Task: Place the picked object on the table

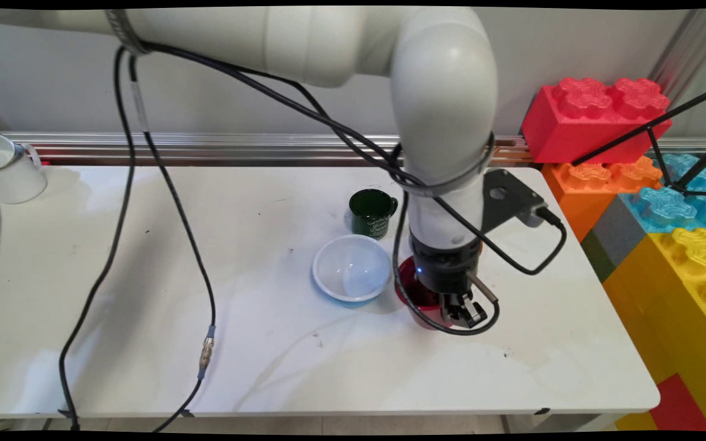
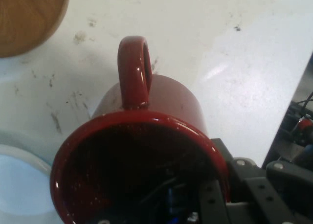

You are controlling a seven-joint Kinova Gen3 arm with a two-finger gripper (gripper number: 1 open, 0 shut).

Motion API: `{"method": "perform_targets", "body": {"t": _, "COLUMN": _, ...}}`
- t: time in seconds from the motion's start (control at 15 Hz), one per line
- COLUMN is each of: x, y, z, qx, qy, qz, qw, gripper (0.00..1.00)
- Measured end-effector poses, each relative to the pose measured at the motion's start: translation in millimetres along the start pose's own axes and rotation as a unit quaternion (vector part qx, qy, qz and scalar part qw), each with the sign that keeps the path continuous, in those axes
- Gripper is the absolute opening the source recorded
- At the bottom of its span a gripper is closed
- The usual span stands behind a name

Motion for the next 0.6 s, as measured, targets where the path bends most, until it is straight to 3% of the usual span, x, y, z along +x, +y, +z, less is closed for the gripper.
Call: {"method": "perform_targets", "body": {"t": 0.6, "x": 30, "y": 8, "z": 39, "qx": 0.006, "qy": -0.039, "qz": -0.019, "qw": 0.999, "gripper": 0.0}}
